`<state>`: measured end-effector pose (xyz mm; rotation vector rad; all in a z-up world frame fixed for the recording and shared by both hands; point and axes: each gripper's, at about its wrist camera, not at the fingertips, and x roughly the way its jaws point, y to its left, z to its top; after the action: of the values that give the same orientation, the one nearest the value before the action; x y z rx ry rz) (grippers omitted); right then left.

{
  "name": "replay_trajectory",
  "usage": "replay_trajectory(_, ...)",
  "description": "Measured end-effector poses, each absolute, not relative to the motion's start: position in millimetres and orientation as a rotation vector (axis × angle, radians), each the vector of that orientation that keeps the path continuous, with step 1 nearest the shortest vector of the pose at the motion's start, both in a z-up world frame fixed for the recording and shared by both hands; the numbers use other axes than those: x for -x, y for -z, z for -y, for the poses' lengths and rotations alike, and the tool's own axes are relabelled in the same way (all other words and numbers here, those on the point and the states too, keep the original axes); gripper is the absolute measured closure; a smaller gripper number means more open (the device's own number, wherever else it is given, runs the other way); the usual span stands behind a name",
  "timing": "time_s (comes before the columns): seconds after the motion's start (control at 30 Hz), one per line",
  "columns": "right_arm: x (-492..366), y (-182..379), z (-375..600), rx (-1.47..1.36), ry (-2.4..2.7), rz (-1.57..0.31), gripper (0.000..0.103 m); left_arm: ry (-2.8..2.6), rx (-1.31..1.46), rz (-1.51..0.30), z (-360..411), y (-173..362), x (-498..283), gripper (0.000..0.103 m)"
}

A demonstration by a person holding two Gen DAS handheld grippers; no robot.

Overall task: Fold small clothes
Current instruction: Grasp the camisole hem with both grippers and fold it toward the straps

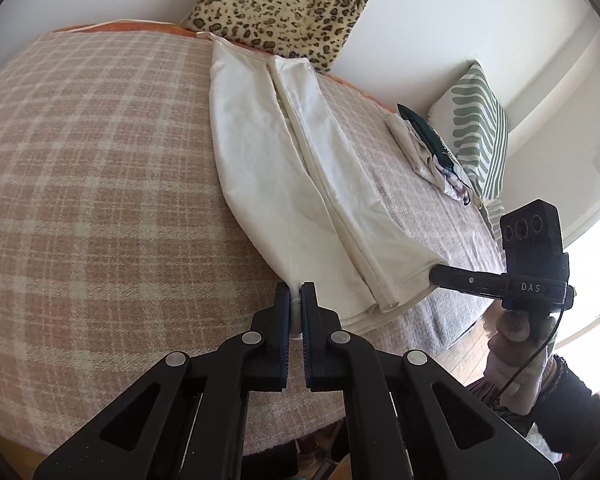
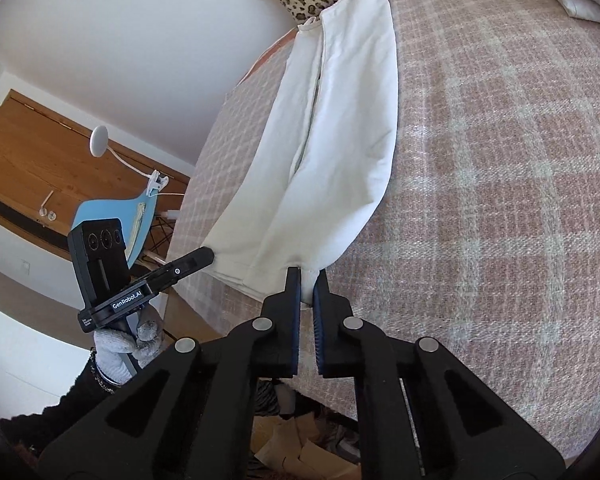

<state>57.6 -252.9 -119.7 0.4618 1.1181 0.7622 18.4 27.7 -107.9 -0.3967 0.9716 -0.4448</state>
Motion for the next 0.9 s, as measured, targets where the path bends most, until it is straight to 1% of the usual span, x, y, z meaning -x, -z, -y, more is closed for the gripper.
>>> replay_trajectory(0.23,-71,99,254,-0.533,-0.777,-1.077,0.096,0.441,0.441,-0.940,-34,93,-39,0.099)
replay_trajectory(0.47,-102,88,254,-0.582,-0.725,-1.062,0.096,0.416,0.457,-0.921,-37,82,-79,0.099)
replay_trajectory(0.67,-140,84,251,-0.571,-0.692,-1.071,0.096,0.386,0.457,-0.935,-38,90,-114,0.099)
replay_trajectory(0.9,-184,97,237,-0.549,-0.631,-1.091,0.096,0.338,0.444,-0.958,-38,105,-146,0.099)
